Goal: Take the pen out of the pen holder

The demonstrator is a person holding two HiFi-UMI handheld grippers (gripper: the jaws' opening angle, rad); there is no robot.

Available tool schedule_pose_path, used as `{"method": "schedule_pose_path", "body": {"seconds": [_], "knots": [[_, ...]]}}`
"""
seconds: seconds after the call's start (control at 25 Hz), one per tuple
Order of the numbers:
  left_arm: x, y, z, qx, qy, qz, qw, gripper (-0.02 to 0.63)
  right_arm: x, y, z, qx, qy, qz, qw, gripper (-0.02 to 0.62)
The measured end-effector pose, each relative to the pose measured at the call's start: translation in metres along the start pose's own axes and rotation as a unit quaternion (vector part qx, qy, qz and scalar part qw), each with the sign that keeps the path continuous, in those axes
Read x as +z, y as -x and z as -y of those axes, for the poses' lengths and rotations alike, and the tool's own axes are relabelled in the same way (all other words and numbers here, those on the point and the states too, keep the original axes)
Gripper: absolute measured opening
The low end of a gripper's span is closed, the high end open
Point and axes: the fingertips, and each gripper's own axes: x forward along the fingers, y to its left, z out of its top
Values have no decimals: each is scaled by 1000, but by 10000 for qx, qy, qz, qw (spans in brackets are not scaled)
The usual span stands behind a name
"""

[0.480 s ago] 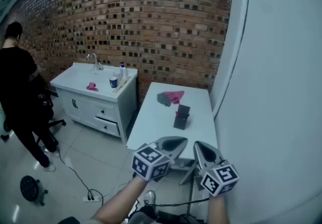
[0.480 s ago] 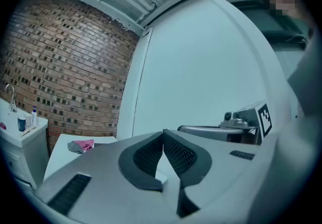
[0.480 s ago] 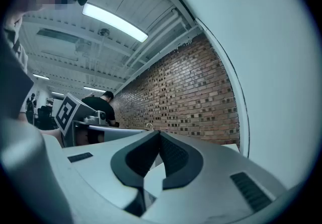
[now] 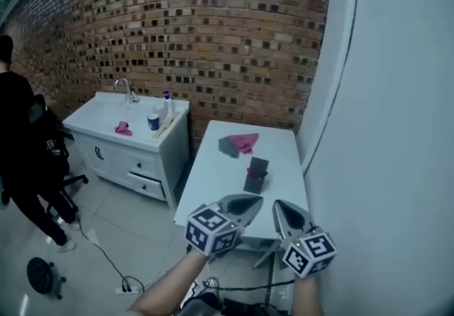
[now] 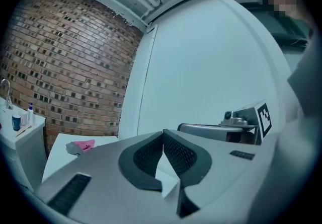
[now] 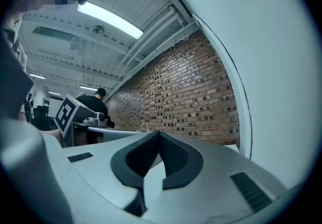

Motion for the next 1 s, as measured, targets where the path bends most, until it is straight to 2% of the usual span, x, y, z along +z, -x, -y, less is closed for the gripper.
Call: {"method": "schedule_pose_path", "body": {"seconds": [0.6, 1.0], "knots": [[6, -62, -100, -165, 174, -110, 9997, 5, -6, -98, 70, -252, -180, -161, 9994, 2], [5, -76, -160, -313, 345, -229, 9987, 5, -14, -158, 89, -465, -231, -298, 9982, 2]]}}
